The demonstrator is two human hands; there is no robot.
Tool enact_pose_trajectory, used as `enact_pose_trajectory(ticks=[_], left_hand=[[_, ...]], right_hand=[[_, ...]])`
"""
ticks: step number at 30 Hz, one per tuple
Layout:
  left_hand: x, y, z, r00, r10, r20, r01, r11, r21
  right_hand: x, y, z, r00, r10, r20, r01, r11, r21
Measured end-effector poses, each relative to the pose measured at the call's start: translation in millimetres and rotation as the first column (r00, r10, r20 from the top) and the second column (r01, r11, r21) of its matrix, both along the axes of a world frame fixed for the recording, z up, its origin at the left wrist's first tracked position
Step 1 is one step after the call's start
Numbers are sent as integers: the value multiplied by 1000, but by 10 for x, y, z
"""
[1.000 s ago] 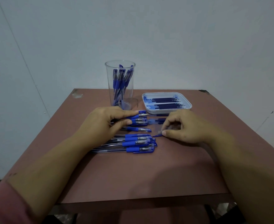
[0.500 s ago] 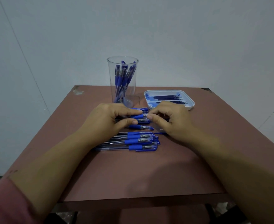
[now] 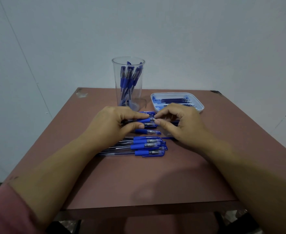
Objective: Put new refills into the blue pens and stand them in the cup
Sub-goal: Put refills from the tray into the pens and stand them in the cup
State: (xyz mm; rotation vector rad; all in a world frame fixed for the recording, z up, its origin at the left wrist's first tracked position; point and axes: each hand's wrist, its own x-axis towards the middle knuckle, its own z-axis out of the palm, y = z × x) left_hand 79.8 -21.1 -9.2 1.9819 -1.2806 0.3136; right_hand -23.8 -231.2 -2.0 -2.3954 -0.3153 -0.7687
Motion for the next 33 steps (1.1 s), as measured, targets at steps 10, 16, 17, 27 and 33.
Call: enact_pose_trajectory(ticks=[10,16,17,27,33], left_hand=[[10,-2,-5,1000,2,26,-2,1000,9],[21,-6,-6,999,-5,40,5,1000,10],[21,-5,-8,999,-6,39,5,1000,11],[20,-5,-17,999,1,35,-1,1000,17],[9,1,-1,999,15,36,-16,1000,27]], right_hand=[[38,-20,-31,1000,-2,0,2,1000,-17],[22,-11,-18,1000,9,-7,-8,999,34],[34,-17,-23,1000,2,0,-2,1000,3],[47,-14,-39,1000,12,5,-11,1000,-13],[25,-1,-27,1000,12,-22,-11,998,57]])
